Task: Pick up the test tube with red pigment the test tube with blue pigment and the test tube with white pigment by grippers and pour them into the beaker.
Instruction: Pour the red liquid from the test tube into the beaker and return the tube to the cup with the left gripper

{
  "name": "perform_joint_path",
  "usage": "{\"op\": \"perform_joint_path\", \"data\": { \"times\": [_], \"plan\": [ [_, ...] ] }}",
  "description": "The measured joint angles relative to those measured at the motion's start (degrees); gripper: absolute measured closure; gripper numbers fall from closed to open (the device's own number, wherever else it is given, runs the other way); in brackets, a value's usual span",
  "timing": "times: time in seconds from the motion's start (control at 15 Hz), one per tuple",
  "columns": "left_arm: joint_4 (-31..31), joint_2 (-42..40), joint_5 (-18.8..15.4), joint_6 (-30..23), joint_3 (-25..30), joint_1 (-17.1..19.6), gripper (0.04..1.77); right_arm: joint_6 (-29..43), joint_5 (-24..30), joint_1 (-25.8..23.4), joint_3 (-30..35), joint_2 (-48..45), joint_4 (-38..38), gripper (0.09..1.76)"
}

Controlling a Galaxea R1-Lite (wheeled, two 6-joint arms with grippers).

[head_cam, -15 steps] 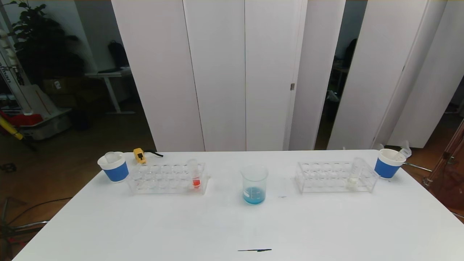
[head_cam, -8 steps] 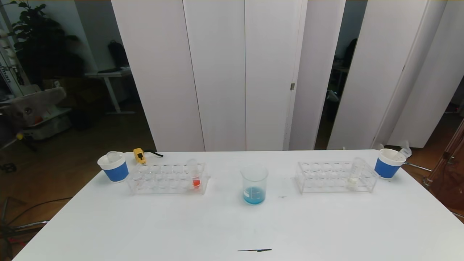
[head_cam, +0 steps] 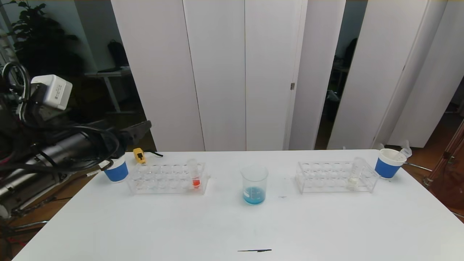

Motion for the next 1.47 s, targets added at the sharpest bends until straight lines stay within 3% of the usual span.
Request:
{"op": "perform_joint_path", "data": {
  "times": [0.4, 0.6, 0.93, 1.47],
  "plan": [
    [-15.9, 7.5, 0.8, -0.4, 12.6, -5.9, 0.06, 0.0, 0.0, 0.0, 0.0, 0.0, 0.0, 0.10],
    [-18.6, 10.7, 1.9, -1.2, 15.7, -8.5, 0.06, 0.0, 0.0, 0.0, 0.0, 0.0, 0.0, 0.10],
    [-22.2, 16.7, 4.8, -3.7, 16.5, -12.3, 0.06, 0.0, 0.0, 0.0, 0.0, 0.0, 0.0, 0.10],
    [-25.8, 26.0, 5.2, -4.5, 12.0, -12.8, 0.06, 0.0, 0.0, 0.0, 0.0, 0.0, 0.0, 0.10]
  ]
}}
